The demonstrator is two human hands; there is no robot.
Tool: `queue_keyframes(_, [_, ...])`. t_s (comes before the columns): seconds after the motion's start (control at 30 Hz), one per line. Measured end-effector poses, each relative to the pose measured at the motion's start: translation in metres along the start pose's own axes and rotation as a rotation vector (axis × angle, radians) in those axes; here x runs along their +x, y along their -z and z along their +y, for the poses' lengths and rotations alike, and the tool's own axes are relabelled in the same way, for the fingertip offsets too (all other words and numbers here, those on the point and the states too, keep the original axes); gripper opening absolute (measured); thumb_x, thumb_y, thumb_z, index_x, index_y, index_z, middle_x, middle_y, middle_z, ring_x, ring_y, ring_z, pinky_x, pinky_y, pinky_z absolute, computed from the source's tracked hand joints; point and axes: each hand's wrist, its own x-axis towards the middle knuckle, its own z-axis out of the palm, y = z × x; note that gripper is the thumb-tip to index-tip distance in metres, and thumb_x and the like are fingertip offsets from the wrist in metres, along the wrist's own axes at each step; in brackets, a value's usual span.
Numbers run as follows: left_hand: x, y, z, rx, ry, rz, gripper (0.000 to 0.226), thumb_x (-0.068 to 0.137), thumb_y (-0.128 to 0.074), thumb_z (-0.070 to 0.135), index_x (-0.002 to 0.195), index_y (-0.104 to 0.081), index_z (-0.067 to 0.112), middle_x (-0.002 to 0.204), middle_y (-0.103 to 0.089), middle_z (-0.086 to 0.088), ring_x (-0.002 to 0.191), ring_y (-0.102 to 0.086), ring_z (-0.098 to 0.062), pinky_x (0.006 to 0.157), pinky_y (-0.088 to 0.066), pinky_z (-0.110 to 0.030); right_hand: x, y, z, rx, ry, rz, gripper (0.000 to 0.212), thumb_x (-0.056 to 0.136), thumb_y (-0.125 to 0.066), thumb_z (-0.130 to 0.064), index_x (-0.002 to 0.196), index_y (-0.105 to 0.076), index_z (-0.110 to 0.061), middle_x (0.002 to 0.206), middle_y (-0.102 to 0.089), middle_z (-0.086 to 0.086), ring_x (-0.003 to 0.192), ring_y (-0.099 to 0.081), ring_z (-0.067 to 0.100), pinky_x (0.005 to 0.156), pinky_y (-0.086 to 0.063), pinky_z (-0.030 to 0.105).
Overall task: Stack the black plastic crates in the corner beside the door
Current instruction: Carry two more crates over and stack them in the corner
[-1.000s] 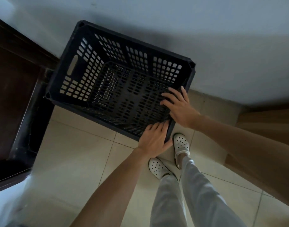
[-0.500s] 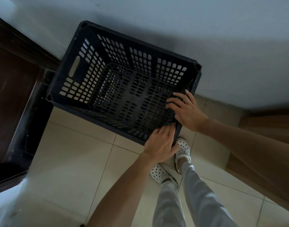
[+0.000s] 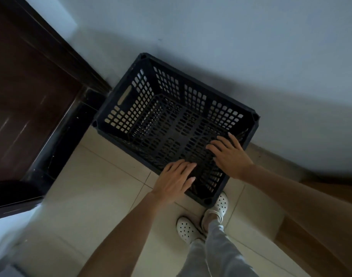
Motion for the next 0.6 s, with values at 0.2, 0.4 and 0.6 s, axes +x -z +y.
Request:
queue_keyframes(0.2, [0.006, 0.040, -0.071, -0.034, 0.326, 0.129, 0.046, 0.104, -0.032, 0.036, 0.148, -0.037, 0.021, 0.147, -0.045, 0.000, 0.142, -0.035, -0.020, 0.113, -0.036, -0.038, 0.061, 0.043, -0.008, 0.064, 0.067, 0.026, 0.048, 0.101, -0.037, -0.028, 0.148, -0.027, -0.024, 0.152, -0.033, -0.001, 0.145, -0.021, 0.022, 0.120, -0.007, 0.041])
queue_keyframes(0.4, [0.012, 0.075, -0.156, -0.093, 0.659, 0.302, 0.064, 0.095, -0.057, 0.022, 0.151, -0.028, 0.018, 0.155, -0.032, -0.009, 0.147, -0.024, -0.029, 0.118, -0.030, -0.048, 0.150, 0.084, -0.049, 0.134, 0.116, 0.059, 0.055, 0.099, -0.039, -0.020, 0.151, -0.021, -0.021, 0.156, -0.025, 0.002, 0.147, -0.017, 0.025, 0.120, -0.014, 0.039])
queue_keyframes(0.6, [0.028, 0.078, -0.249, -0.149, 0.763, 0.293, 0.082, 0.086, -0.070, 0.018, 0.153, -0.023, 0.018, 0.157, -0.030, -0.011, 0.150, -0.016, -0.034, 0.120, -0.018, -0.050, 0.237, 0.098, -0.098, 0.158, 0.131, 0.095, 0.073, 0.093, -0.047, -0.013, 0.155, -0.009, -0.019, 0.162, -0.011, 0.002, 0.150, -0.006, 0.025, 0.120, -0.009, 0.040])
